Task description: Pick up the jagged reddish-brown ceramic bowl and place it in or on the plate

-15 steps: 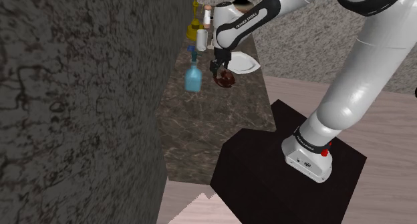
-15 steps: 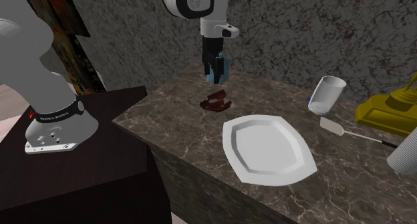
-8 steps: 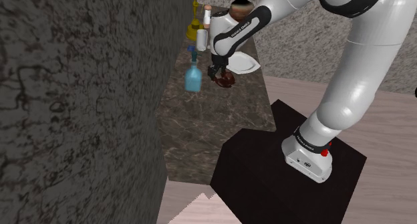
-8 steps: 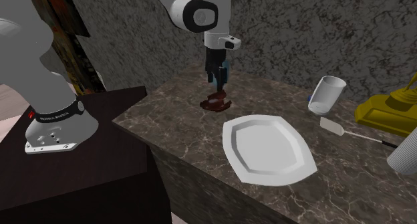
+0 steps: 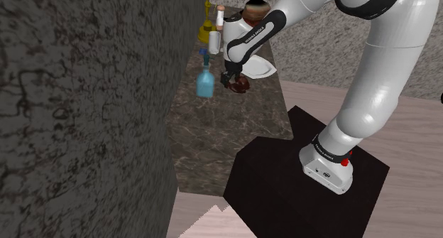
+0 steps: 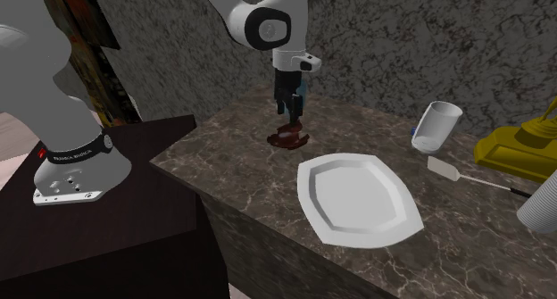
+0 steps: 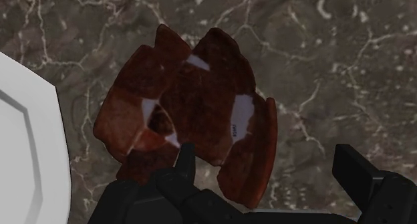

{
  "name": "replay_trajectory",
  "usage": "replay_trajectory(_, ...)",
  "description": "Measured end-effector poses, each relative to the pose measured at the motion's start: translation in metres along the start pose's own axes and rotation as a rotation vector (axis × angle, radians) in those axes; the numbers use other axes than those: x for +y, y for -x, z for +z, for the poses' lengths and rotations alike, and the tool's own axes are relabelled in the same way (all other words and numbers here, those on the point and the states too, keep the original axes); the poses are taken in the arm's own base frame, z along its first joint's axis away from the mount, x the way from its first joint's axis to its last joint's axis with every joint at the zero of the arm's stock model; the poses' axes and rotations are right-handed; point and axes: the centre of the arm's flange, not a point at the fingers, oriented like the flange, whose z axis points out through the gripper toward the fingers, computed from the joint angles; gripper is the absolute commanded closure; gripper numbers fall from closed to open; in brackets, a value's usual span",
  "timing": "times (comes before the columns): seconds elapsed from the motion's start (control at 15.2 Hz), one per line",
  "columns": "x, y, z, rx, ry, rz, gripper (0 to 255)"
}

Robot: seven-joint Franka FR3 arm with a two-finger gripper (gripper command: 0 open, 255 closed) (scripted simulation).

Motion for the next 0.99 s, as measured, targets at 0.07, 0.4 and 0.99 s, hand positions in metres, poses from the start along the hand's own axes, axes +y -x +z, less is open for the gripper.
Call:
replay_trajectory(0.07, 0.0, 0.0, 0.0, 0.0, 0.0, 0.0, 255)
replay_trajectory(0.4, 0.0, 0.0, 0.0, 0.0, 0.0, 0.0, 255)
replay_trajectory(0.99, -0.051, 0.037, -0.005, 0.147, 0.218, 0.014, 0)
